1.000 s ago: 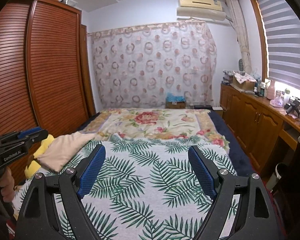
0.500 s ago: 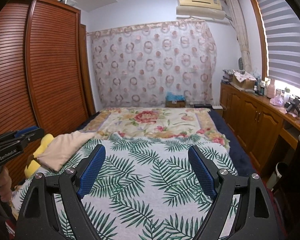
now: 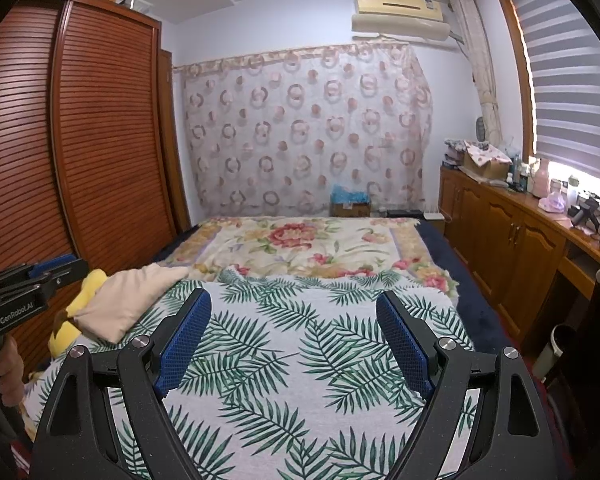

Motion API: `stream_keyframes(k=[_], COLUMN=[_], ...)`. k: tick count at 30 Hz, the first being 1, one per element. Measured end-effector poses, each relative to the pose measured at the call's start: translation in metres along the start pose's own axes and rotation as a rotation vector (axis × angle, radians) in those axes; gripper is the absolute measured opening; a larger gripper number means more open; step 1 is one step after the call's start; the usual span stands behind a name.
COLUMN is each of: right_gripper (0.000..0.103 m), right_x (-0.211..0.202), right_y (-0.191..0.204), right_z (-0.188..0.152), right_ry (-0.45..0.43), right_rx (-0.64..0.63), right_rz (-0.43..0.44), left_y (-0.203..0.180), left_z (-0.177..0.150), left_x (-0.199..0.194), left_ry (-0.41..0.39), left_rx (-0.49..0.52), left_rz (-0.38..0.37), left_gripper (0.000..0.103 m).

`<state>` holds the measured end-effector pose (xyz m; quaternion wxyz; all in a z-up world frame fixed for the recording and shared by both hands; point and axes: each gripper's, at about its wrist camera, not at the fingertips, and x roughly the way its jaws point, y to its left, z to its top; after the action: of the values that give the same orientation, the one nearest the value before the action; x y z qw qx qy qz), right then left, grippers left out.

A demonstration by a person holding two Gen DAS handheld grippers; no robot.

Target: Fold small clothes

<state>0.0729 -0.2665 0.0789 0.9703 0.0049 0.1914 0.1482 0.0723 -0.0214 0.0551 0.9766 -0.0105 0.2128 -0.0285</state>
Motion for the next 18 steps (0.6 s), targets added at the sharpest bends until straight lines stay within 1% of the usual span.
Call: stream_keyframes(k=[18], right_gripper=[0.087], right_x=[0.0022], right_y=[-0.0007], right_z=[-0.0008], right_ry=[0.001], right_rx=[-0.001], right_rz=[0.001], left_y=[0.0005], left_z=[-0.0010], left_x=[-0.0003], left_ry=[0.000], left_rx=[0.000], left_rz=[-0.001], left_gripper=[0.029])
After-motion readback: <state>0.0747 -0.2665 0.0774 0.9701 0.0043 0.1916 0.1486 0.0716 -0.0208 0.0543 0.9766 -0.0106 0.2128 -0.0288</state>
